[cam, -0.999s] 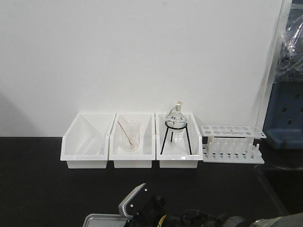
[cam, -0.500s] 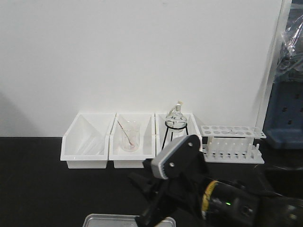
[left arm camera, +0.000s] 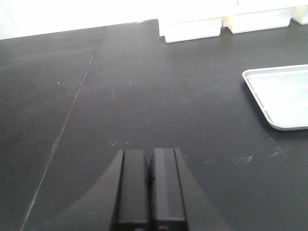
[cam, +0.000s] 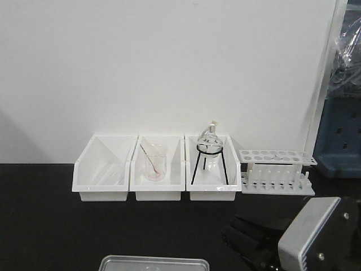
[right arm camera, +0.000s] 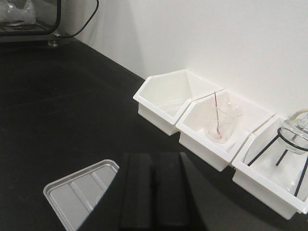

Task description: Move beaker to silver tray on left bench

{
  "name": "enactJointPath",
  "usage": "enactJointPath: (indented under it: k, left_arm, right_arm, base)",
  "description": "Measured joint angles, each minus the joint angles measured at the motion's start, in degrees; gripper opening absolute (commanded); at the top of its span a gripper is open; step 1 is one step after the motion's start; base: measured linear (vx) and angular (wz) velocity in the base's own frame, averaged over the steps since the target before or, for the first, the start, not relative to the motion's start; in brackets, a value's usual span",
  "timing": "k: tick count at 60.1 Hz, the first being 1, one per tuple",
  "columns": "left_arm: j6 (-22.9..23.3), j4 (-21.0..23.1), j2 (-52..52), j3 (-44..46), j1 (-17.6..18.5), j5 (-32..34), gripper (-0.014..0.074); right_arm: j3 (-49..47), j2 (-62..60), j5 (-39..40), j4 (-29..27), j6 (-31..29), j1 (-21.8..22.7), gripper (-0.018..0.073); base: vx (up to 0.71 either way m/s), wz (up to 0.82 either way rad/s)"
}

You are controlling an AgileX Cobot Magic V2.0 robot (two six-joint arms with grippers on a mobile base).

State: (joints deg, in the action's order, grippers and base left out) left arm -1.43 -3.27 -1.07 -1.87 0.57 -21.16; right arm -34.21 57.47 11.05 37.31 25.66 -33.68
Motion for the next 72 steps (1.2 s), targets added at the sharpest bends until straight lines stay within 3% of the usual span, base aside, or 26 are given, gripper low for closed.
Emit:
enactJointPath:
  k: [17, 27, 34, 44, 58, 64, 72]
  left_arm:
    - [0.0, 0.0, 0.0, 0.0, 0.0, 0.0, 0.0001]
    - [0.0, 0.0, 0.0, 0.0, 0.0, 0.0, 0.0001]
    - [0.0, 0.0, 0.0, 0.0, 0.0, 0.0, 0.0001]
    - [0.0, 0.0, 0.0, 0.0, 0.0, 0.0, 0.0001]
    - [0.0, 0.0, 0.0, 0.0, 0.0, 0.0, 0.0001]
    - [0.0, 0.0, 0.0, 0.0, 0.0, 0.0, 0.0001]
    - [0.0, 0.0, 0.0, 0.0, 0.0, 0.0, 0.0001]
  right_arm:
    - [0.2, -0.9, -0.3, -1.3, 0.0, 0.0, 0.009]
    - [4.1, -9.0, -0.6, -10.8, -1.3, 1.9, 0.009]
    - [10.6, -19.8, -0.7, -17.1, -1.5, 7.5, 0.009]
    - [21.3, -37.1, -1.6, -19.9, -4.4, 18.2, 0.009]
    - [32.7, -55.1, -11.8, -30.7, -12.7, 31.8, 0.009]
    - [35.6, -57.7, -15.2, -32.5, -13.9, 34.9, 0.009]
    - [36.0, -58.1, -19.8, -32.0, -14.2, 35.7, 0.009]
  base:
    - [0.0, 0.0]
    - [0.0, 0.0]
    - [0.0, 0.0]
    - [0.0, 0.0]
    - [0.0, 0.0]
    - [0.0, 0.0]
    - [0.0, 0.0]
